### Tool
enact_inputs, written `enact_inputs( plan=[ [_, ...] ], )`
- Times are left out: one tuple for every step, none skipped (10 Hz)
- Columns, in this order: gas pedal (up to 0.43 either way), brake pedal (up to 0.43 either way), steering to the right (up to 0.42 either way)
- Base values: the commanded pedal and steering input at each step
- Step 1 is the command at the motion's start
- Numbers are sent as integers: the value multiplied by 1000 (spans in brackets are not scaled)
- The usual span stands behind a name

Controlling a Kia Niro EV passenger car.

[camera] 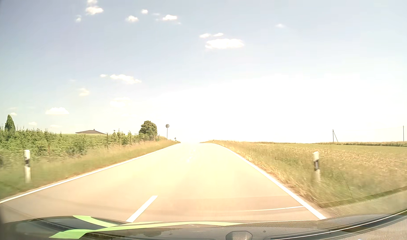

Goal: Follow the waypoints while adhering to traffic rules and regulations

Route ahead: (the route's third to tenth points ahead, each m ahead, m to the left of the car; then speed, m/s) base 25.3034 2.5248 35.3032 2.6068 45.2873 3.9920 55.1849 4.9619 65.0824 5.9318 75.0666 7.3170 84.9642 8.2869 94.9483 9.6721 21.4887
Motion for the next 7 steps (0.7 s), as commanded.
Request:
enact_inputs(
  plan=[
    [197,0,-16],
    [177,0,-16],
    [130,0,-16],
    [98,0,-15],
    [87,0,-11],
    [59,0,-10],
    [59,0,-11]
  ],
)
